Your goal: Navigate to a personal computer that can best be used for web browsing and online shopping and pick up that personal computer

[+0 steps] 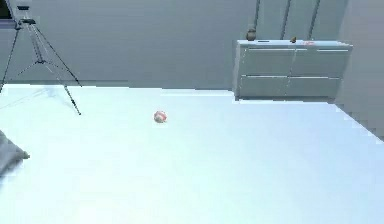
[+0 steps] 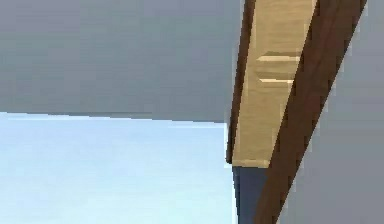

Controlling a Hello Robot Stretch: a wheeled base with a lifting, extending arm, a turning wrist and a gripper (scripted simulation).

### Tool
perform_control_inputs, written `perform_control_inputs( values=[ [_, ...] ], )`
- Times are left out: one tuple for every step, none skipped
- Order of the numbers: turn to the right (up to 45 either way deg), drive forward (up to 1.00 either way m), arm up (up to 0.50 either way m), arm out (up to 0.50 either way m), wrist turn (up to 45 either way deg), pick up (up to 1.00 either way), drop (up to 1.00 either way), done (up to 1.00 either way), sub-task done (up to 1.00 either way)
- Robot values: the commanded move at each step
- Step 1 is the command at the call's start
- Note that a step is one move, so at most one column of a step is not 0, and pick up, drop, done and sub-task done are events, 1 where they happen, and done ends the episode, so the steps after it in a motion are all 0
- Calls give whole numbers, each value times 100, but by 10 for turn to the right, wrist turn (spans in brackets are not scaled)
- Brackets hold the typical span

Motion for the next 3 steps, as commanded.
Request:
perform_control_inputs(
  values=[
    [0,25,0,0,0,0,0,0,0],
    [-450,0,0,0,0,0,0,0,0],
    [-420,0,0,0,0,0,0,0,0]
  ],
)
